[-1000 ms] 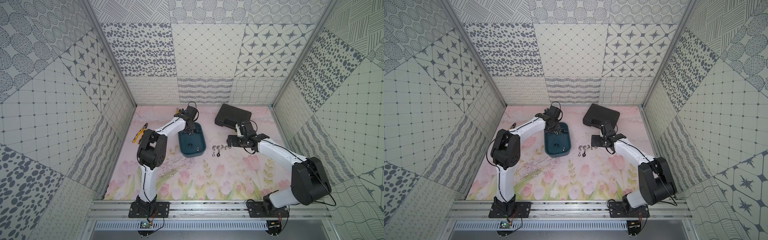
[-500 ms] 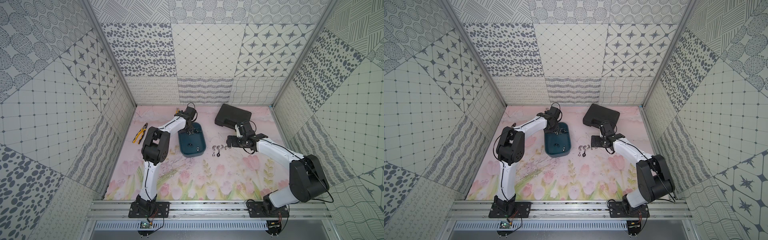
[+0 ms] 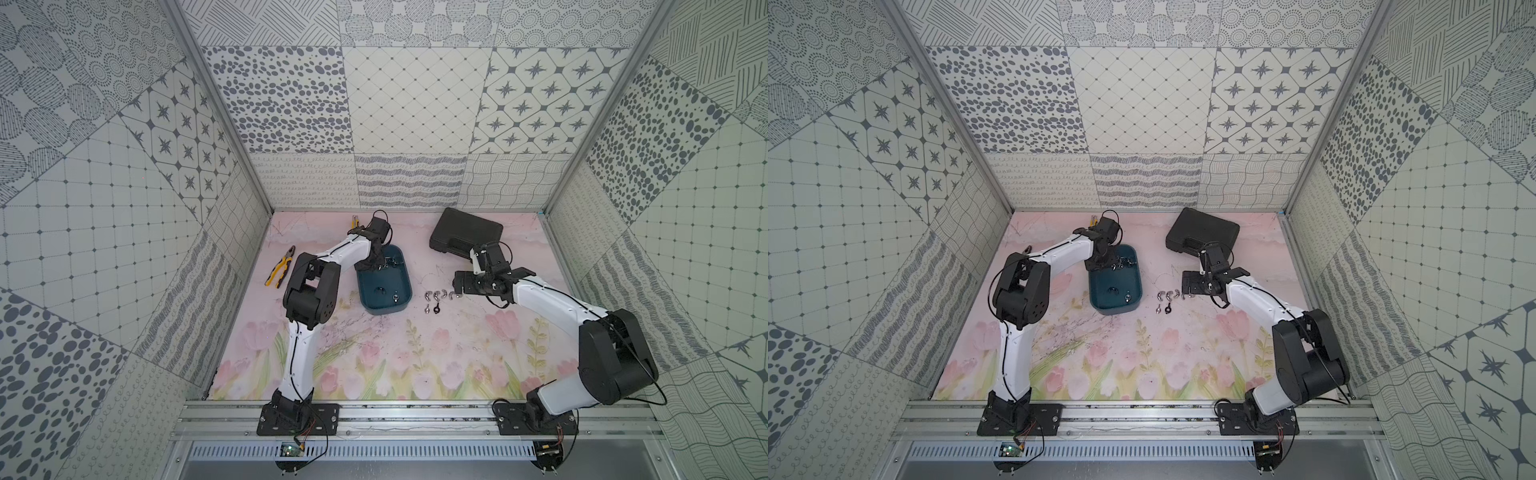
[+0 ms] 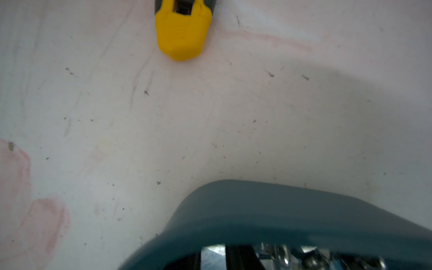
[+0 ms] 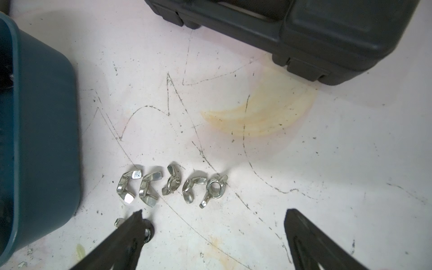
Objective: Take out the wing nut from the storage box
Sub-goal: Pick up the wing nut from the storage box.
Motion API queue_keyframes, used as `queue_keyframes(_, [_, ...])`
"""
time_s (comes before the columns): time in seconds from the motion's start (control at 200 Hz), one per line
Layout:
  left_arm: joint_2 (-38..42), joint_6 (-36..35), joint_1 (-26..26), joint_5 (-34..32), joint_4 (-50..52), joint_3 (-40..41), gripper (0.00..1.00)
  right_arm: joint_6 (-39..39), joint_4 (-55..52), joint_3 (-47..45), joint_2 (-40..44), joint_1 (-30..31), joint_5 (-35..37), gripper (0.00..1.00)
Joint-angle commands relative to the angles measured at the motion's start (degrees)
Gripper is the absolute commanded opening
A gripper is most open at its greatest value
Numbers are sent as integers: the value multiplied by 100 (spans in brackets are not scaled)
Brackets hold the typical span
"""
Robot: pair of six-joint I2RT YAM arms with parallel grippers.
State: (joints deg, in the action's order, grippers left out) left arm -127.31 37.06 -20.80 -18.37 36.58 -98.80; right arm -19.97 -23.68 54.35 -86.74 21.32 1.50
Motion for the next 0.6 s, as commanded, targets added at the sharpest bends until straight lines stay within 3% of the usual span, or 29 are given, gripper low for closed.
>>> queue_keyframes(0.0, [-60, -126, 49, 66, 44, 37, 21, 2, 192, -91, 77, 33, 12, 97])
queue_keyframes(0.595, [270, -321, 59, 249, -88, 260, 6, -34, 218, -162, 183, 37, -35, 97])
